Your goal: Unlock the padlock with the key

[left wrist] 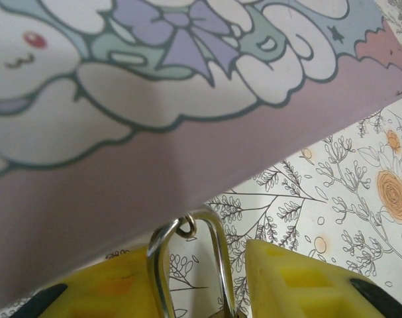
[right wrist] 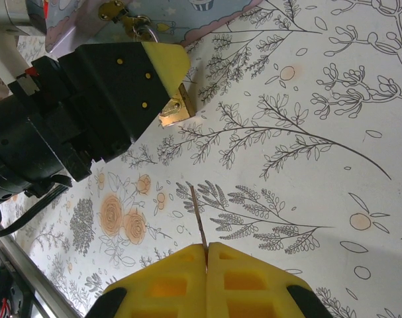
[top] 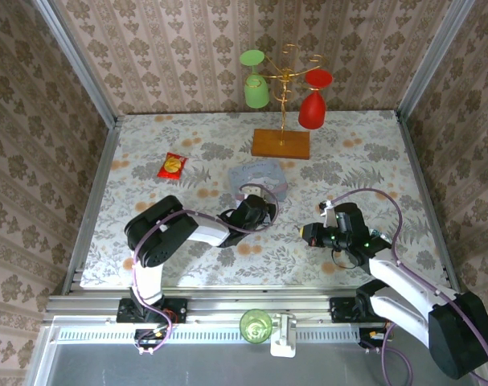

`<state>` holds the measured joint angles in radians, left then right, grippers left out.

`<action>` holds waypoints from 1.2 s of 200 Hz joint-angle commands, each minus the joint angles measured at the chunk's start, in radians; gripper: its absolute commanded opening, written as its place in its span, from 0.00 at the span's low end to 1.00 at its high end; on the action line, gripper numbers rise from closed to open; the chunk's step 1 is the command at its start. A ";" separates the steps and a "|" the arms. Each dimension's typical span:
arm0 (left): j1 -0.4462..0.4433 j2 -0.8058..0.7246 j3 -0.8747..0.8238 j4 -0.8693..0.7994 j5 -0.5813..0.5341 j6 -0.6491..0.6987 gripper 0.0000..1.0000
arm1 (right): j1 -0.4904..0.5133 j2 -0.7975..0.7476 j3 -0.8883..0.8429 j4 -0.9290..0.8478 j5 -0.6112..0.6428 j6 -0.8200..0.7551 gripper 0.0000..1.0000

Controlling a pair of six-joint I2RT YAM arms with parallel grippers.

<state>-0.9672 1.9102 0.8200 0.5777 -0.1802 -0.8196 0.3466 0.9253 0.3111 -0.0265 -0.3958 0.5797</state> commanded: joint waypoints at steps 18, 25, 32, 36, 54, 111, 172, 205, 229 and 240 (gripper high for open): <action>-0.025 -0.019 -0.031 0.009 0.012 -0.040 0.24 | -0.006 0.012 -0.009 0.028 -0.012 0.008 0.00; -0.031 -0.020 -0.029 0.008 0.006 -0.039 0.24 | -0.005 0.012 -0.008 0.027 -0.013 0.007 0.00; -0.034 -0.017 -0.027 0.015 0.004 -0.044 0.25 | -0.005 0.013 -0.009 0.027 -0.012 0.006 0.00; -0.034 -0.014 -0.026 0.021 0.005 -0.044 0.25 | -0.005 0.014 -0.008 0.027 -0.012 0.007 0.00; -0.035 0.004 -0.021 0.031 0.009 -0.049 0.26 | -0.006 0.016 -0.007 0.028 -0.015 0.006 0.00; -0.017 0.013 -0.027 0.047 0.024 -0.061 0.16 | -0.006 0.033 -0.021 0.072 -0.035 0.043 0.00; -0.006 -0.013 -0.044 0.055 0.029 -0.081 0.00 | 0.002 0.134 -0.021 0.188 -0.059 0.088 0.00; -0.011 -0.029 -0.078 0.141 0.000 -0.167 0.00 | 0.032 0.187 -0.029 0.270 -0.052 0.135 0.00; -0.010 -0.046 -0.034 0.083 0.004 -0.146 0.00 | 0.032 0.247 -0.035 0.335 -0.054 0.163 0.00; -0.022 -0.060 0.017 -0.058 -0.048 -0.093 0.11 | 0.033 0.263 -0.030 0.332 -0.041 0.156 0.00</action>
<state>-0.9806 1.9076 0.7635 0.6735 -0.1596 -0.9501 0.3744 1.1522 0.2924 0.2417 -0.4374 0.7120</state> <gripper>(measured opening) 0.162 0.065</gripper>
